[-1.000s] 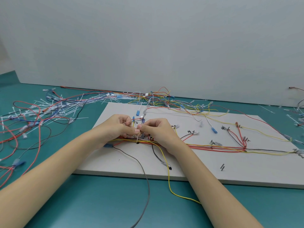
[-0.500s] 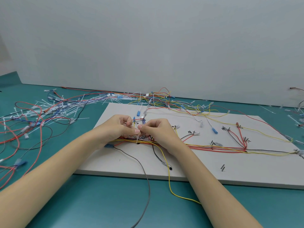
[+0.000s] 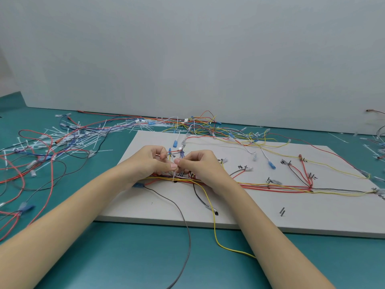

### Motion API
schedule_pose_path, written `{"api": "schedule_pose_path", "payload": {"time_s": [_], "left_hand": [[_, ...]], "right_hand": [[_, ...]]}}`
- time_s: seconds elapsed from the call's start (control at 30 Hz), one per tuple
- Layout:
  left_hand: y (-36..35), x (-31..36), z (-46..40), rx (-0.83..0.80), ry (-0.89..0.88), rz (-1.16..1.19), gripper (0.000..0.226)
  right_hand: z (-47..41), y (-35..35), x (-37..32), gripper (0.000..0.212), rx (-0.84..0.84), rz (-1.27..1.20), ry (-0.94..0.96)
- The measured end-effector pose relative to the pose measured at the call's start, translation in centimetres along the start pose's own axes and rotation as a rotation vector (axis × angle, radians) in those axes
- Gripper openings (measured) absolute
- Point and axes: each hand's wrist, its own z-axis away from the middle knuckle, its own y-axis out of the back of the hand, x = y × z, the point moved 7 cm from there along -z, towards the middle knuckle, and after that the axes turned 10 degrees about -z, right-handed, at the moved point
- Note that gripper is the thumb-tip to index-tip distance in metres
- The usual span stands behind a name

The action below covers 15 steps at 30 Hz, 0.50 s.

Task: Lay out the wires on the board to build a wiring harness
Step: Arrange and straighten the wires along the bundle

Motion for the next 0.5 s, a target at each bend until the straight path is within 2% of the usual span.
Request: {"api": "schedule_pose_path", "payload": {"time_s": [0.13, 0.33, 0.5], "left_hand": [[0.09, -0.02, -0.05, 0.014, -0.006, -0.005, 0.04], [0.18, -0.36, -0.32, 0.005, 0.007, -0.012, 0.021], [0.18, -0.53, -0.41, -0.002, 0.027, -0.014, 0.021]], "right_hand": [[0.06, -0.14, 0.0, 0.017, 0.001, -0.017, -0.005], [0.31, -0.25, -0.31, 0.017, 0.013, -0.043, -0.01], [0.4, -0.41, -0.47, 0.022, 0.027, -0.043, 0.018]]}}
